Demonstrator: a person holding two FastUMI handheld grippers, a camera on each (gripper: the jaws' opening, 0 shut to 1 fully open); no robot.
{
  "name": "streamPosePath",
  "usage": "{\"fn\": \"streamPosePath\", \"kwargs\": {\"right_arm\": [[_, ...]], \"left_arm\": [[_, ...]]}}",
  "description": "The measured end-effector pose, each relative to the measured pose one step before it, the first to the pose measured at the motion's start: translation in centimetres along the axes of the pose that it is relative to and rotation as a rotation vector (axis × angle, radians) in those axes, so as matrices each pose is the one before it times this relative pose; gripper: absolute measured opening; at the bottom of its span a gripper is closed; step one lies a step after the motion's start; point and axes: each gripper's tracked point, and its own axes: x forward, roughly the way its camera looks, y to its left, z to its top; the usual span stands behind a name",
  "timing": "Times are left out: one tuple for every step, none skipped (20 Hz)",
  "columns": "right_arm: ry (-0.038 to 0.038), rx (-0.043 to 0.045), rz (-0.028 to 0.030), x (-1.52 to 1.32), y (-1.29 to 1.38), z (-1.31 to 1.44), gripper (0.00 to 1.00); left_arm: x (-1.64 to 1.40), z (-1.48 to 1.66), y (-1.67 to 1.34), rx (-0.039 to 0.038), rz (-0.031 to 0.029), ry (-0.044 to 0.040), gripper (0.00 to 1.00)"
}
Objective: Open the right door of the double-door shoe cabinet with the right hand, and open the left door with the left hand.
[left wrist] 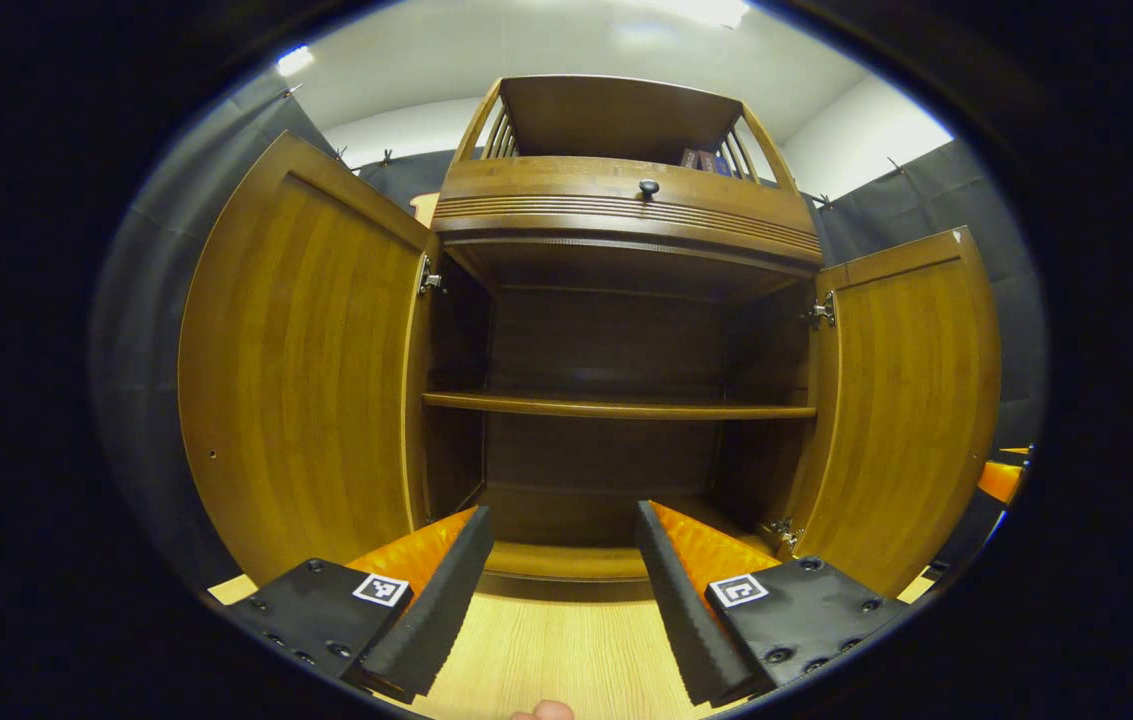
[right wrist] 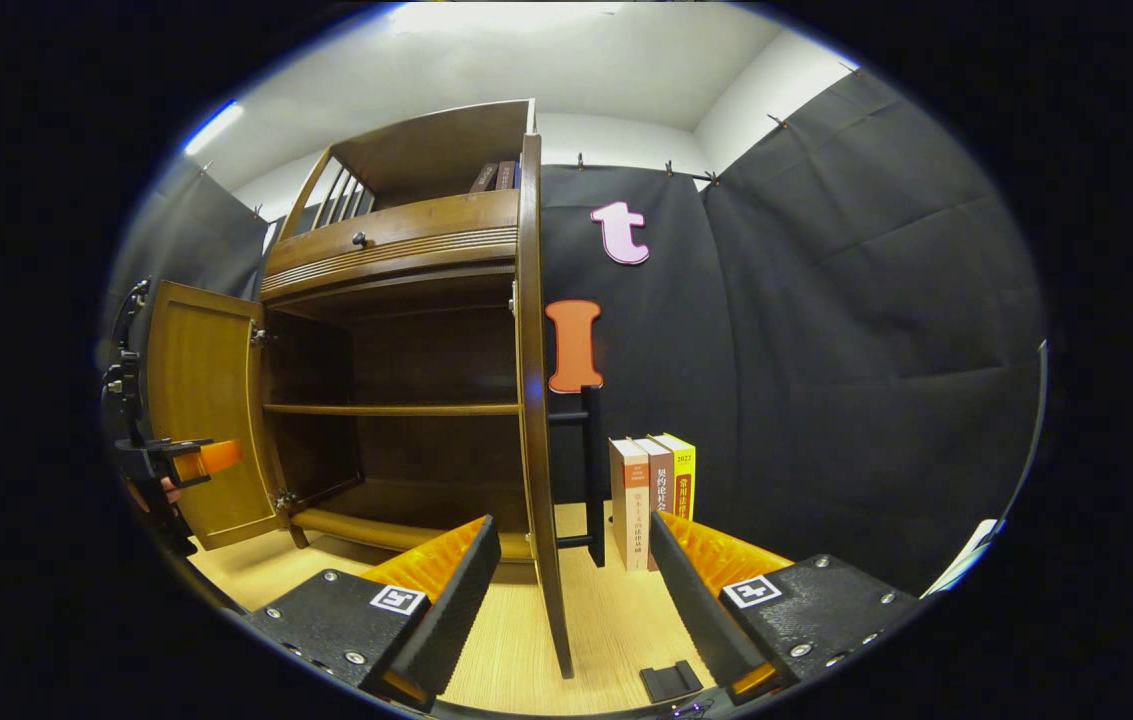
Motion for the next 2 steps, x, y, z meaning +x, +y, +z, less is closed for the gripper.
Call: {"fn": "streamPosePath", "kwargs": {"right_arm": [[0.00150,0.00013,0.00053,-0.040,0.063,-0.021,0.93],[0.00119,-0.00102,-0.00085,0.073,0.079,-0.032,0.93]], "left_arm": [[0.005,0.018,0.078,0.00367,-0.00211,-0.00011,0.89],[-0.017,0.075,0.147,0.01084,0.00067,-0.00167,0.89]]}}
